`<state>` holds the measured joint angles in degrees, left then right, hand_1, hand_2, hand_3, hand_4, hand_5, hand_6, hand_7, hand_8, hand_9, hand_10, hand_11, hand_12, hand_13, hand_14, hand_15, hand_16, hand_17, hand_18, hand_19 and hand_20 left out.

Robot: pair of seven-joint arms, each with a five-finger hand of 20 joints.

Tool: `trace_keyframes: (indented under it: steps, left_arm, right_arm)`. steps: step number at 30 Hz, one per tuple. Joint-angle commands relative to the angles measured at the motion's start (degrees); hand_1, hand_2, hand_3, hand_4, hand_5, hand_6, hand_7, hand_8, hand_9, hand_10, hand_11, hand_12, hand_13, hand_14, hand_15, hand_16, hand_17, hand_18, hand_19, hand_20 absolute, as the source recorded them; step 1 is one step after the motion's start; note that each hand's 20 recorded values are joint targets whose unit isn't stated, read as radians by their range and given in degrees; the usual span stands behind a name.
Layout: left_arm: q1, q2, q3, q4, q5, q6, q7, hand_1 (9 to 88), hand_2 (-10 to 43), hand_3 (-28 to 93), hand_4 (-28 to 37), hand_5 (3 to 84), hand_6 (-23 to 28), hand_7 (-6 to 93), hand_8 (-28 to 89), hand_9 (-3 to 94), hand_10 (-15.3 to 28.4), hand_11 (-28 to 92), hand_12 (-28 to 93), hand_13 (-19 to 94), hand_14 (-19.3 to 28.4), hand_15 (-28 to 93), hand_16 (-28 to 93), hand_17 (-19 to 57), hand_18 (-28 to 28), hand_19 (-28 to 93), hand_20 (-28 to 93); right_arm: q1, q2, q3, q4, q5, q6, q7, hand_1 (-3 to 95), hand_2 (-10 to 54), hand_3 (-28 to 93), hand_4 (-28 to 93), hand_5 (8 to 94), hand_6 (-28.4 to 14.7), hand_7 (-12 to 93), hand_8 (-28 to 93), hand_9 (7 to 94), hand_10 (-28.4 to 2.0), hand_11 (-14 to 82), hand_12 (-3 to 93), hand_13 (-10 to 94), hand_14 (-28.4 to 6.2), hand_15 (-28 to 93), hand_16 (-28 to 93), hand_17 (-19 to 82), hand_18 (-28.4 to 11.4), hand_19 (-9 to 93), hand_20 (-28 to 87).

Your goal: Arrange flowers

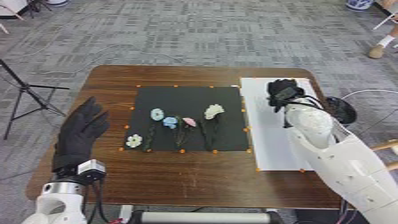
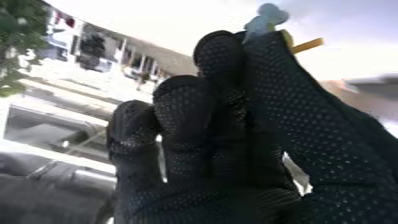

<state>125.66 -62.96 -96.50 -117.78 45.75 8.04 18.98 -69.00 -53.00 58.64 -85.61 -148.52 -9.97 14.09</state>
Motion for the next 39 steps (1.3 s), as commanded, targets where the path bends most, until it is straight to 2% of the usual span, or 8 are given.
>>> trace_keyframes:
  steps: [1,8,14,24,30,32,35,39]
  left_arm:
    - [0.12,-0.50,0.23,-0.22,-0.04,-0.34,0.20,24.6,-1.1,68,-27.5,28.1,1.7,20.3,-11,26.9,11.7,15,16,23,14.7,20,4,-11.3,21.5,45,6]
    - [-0.36,-0.49,0.47,-0.05,0.06,-0.72,0.15,24.6,-1.0,68,-27.6,28.0,1.8,20.5,-11,26.7,11.7,15,16,23,14.8,20,4,-11.4,21.5,45,6]
    - [-0.69,-0.59,0.84,0.16,0.04,-0.80,0.09,24.6,-1.1,68,-27.5,28.1,1.8,20.4,-11,26.9,11.6,15,16,23,14.9,20,4,-11.2,21.5,45,6]
    - [-0.83,-0.50,1.02,0.30,0.18,-0.86,-0.13,24.7,-1.0,68,-27.4,28.2,1.7,20.4,-11,26.9,11.7,15,16,23,14.9,20,4,-11.2,21.5,45,6]
    - [-0.06,-0.44,0.50,-0.10,0.17,-0.60,0.23,24.8,-1.2,68,-27.6,28.3,1.7,20.3,-11,27.0,11.7,15,16,23,14.8,20,4,-11.2,21.6,45,6]
    - [-0.03,-0.41,0.56,-0.16,0.18,-0.53,0.33,24.6,-1.1,68,-27.5,28.2,1.8,20.4,-11,26.9,11.7,15,16,23,14.8,20,4,-11.2,21.5,45,6]
    - [-0.24,-0.30,0.70,-0.11,0.31,-0.60,0.30,24.6,-1.2,68,-27.5,28.3,1.8,20.3,-11,27.0,11.7,15,16,23,14.8,20,4,-11.1,21.6,45,6]
    - [-0.25,-0.34,1.02,-0.14,0.19,-0.40,0.63,24.6,-1.2,68,-27.6,28.3,1.8,20.2,-11,27.0,11.7,15,16,23,14.8,20,4,-11.1,21.6,45,6]
  right_arm:
    - [-8.48,3.79,-1.21,-14.08,8.17,-0.44,-2.79,49.9,-9.5,84,-25,65.1,0.7,54,7,78.5,-6.7,31.6,52.7,69,-5.8,69,42,36,-19.2,92,52]
    - [-13.85,2.86,-2.23,-20.14,9.26,1.42,-2.40,49.7,-9.5,84,-24,65.2,0.7,54,8,78.7,-6.4,31.1,53.2,70,-5.7,69,42,36,-19.2,92,52]
    - [-14.07,-0.45,-3.71,-19.55,8.00,3.23,1.10,49.8,-9.5,84,-24,65.3,0.7,54,8,78.9,-6.4,30.8,53.4,69,-5.8,69,42,36,-19.1,92,52]
    - [-13.27,-3.66,-4.54,-17.55,5.24,5.06,1.13,49.1,-9.5,83,-24,64.2,0.9,54,9,78.0,-6.5,30.2,54.0,68,-6.1,70,43,35,-19.0,93,52]
    - [-14.67,-1.05,-2.03,-20.00,3.52,2.08,0.39,43.6,-9.5,82,-26,54.7,-0.2,54,7,69.3,-7.7,30.5,51.8,63,-7.8,74,38,32,-18.9,92,54]
    - [-15.00,-0.19,-0.59,-20.29,3.16,0.95,-0.81,41.0,-9.5,84,-27,50.7,-0.9,52,5,62.5,-9.0,36.5,46.0,61,-8.4,76,35,31,-18.8,91,54]
    - [-15.92,1.65,1.08,-21.71,4.44,0.64,-0.76,36.9,-9.5,87,-26,46.6,-2.5,50,-16,52.8,-12.0,47.1,35.1,57,-9.0,76,34,31,-18.7,89,53]
    - [-18.78,4.53,4.21,-25.70,7.31,0.24,-1.37,33.6,-9.5,88,-26,40.7,-4.4,48,-19,45.2,-13.7,49.6,31.6,54,-9.8,76,33,29,-19.6,88,53]
